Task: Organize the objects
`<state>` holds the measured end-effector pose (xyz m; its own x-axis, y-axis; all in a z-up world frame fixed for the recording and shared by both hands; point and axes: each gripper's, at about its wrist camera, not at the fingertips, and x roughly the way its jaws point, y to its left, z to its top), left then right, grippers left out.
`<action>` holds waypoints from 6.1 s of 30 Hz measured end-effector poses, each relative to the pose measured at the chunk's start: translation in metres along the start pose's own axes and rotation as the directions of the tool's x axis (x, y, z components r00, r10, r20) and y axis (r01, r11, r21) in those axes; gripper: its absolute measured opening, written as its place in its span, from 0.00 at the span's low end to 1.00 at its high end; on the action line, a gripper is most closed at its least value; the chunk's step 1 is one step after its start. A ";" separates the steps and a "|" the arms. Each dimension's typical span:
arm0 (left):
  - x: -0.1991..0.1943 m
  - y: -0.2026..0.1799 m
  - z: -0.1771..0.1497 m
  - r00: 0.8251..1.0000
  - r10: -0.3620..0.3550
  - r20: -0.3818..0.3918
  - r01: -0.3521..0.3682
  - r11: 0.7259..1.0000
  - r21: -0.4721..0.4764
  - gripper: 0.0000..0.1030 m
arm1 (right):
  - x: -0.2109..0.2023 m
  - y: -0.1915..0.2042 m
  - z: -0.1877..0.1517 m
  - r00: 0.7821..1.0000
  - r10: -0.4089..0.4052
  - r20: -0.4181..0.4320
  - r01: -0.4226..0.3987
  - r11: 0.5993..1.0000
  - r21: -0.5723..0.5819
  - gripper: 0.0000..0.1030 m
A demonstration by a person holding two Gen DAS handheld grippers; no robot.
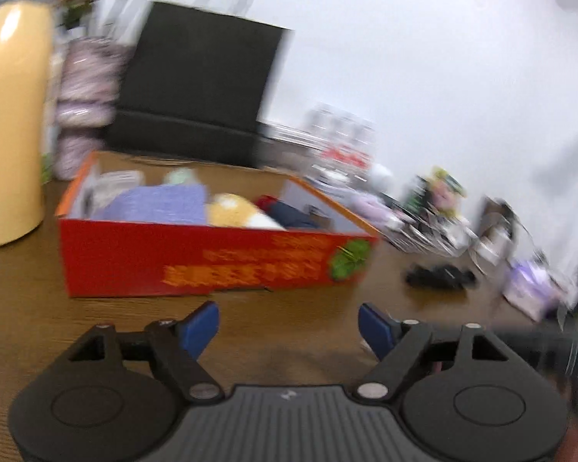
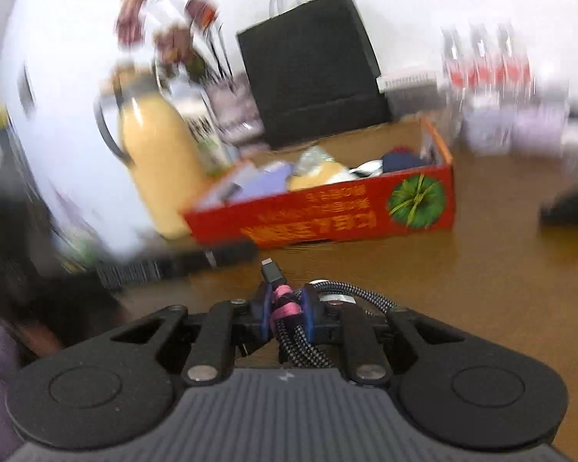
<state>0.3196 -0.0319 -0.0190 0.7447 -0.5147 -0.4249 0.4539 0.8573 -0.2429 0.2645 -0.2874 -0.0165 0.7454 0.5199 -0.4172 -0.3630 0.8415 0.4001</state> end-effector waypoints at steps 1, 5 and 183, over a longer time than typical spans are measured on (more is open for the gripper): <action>-0.002 -0.007 -0.004 1.000 -0.018 -0.010 0.019 0.999 0.049 0.78 | -0.008 -0.003 0.004 0.999 0.036 0.010 -0.036 0.999 0.028 0.12; -0.010 -0.034 -0.022 0.999 -0.030 -0.028 0.036 0.970 0.240 0.78 | -0.020 -0.008 0.019 0.992 0.126 -0.010 -0.125 0.991 0.046 0.10; -0.322 -0.134 -0.091 0.879 0.471 -0.070 -0.473 0.881 -0.013 1.00 | -0.182 0.196 -0.130 0.912 -0.409 -0.023 0.399 0.901 -0.169 1.00</action>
<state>-0.0253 0.0197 0.0709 0.8345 -0.0477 -0.5489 0.0410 0.9989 -0.0246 -0.0148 -0.1977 0.0320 0.8154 0.1339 -0.5631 -0.1243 0.9907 0.0556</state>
